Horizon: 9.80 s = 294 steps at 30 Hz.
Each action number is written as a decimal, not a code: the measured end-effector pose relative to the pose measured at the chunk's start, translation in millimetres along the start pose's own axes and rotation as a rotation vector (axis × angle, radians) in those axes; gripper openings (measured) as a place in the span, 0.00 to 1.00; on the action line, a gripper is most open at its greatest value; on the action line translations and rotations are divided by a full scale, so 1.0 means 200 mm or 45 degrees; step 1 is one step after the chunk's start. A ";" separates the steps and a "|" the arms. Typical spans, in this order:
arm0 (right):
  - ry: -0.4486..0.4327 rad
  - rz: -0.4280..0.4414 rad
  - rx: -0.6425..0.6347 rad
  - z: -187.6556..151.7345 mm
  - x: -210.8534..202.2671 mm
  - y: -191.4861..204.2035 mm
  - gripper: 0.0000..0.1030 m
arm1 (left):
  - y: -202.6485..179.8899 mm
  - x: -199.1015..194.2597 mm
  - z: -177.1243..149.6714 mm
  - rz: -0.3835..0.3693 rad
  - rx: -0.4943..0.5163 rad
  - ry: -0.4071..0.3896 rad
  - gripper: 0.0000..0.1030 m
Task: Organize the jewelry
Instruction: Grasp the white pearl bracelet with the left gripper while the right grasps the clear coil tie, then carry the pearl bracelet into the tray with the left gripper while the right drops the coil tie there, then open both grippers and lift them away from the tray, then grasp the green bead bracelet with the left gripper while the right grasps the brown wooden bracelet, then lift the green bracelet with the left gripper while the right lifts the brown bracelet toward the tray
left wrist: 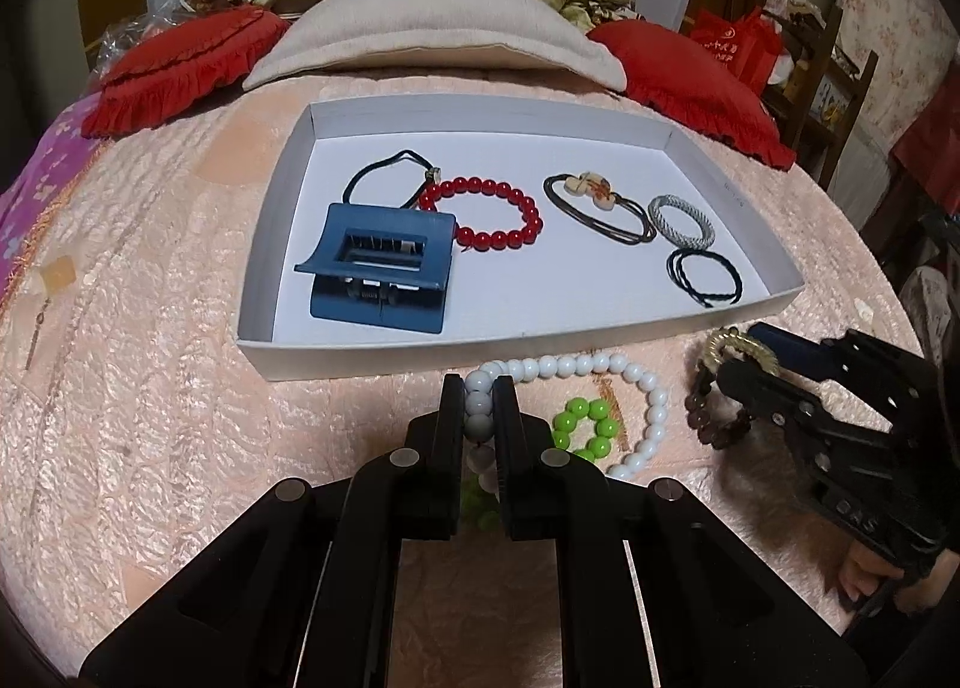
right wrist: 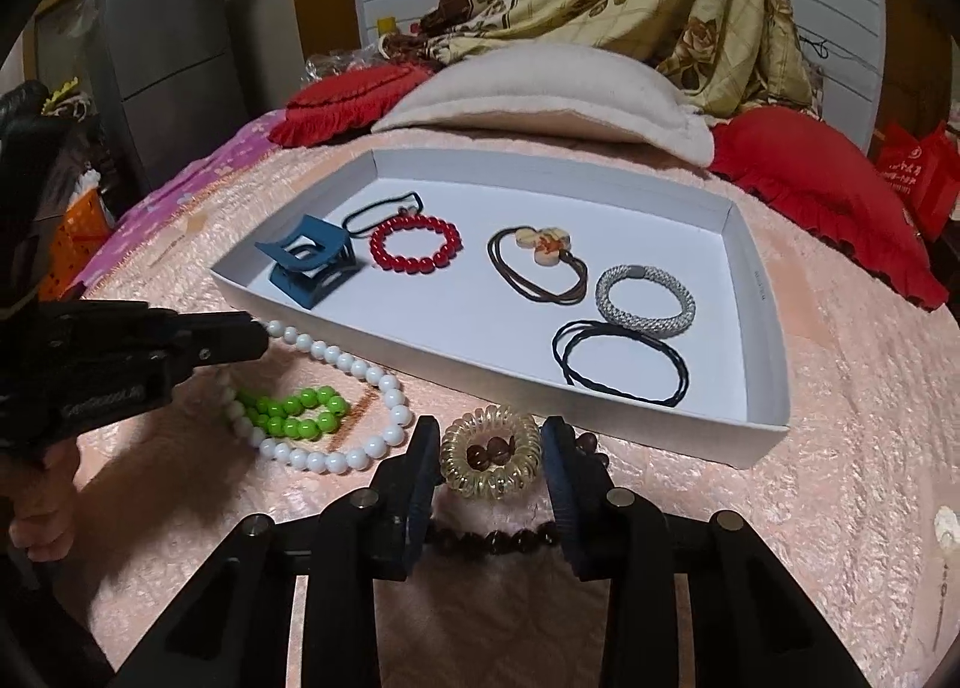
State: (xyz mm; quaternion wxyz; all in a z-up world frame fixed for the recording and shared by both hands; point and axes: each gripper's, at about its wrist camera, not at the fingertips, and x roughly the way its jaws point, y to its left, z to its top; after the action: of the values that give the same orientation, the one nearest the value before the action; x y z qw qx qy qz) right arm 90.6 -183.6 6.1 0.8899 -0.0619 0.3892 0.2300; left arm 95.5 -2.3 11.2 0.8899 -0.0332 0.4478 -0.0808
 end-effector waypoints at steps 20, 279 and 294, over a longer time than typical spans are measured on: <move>0.018 -0.021 0.009 -0.04 -0.08 0.02 0.33 | -0.02 0.00 0.02 -0.011 -0.004 -0.002 0.08; -0.187 -0.045 0.209 -0.03 -0.34 -0.10 0.08 | 0.05 -0.14 -0.01 0.026 -0.010 -0.067 0.07; -0.163 -0.076 0.225 -0.02 -0.32 -0.12 0.08 | 0.06 -0.12 -0.01 0.039 -0.013 -0.062 0.07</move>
State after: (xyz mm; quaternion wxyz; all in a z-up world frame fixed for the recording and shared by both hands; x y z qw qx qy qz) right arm 61.0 -229.2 47.0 0.9214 0.0201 0.3481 0.1716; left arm 81.5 13.3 27.1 0.9014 -0.0327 0.4270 -0.0642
